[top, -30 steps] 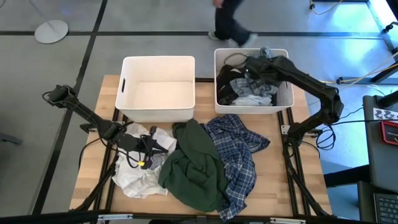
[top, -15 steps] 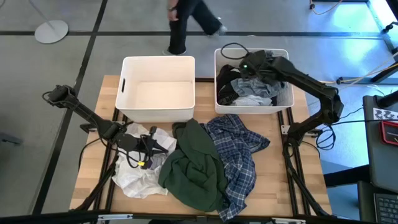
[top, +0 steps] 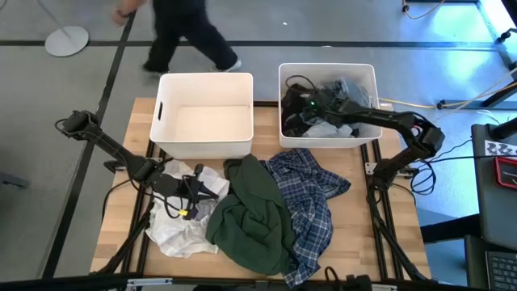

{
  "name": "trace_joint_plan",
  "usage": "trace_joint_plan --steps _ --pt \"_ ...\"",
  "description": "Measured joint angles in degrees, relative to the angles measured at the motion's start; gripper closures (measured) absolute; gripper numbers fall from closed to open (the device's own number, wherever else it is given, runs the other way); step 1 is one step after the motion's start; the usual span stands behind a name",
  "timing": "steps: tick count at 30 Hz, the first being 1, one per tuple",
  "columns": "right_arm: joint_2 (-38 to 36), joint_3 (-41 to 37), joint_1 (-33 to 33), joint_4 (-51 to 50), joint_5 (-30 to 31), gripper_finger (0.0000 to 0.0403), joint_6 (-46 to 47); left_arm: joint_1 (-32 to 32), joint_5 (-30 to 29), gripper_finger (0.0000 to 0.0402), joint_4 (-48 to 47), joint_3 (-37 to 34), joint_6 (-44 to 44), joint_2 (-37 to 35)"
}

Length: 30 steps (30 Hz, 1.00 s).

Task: Sort clothes
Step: Put the light blue patterned pyjama into the right white bin, then put the green shirt into the right white bin

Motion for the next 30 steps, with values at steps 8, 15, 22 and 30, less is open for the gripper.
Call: trace_joint_plan --steps 8,15,22,30 --pt "-1.5 1.8 0.2 -1.8 -2.8 0.0152 -4.0 0.1 0.0 0.04 0.1 0.0 0.4 0.0" --pt "-5.7 14.5 1.4 -12.7 -8.2 0.0152 -6.4 0.0 0.0 0.04 0.1 0.0 0.3 0.0" --pt "-8.4 26.9 7.1 -23.2 -3.8 0.0152 -7.3 0.0 0.0 0.04 0.1 0.0 -0.1 0.0" --pt "-9.9 29.5 23.2 -24.5 -4.0 0.0152 -8.0 0.0 0.0 0.04 0.0 0.0 -0.1 0.0"
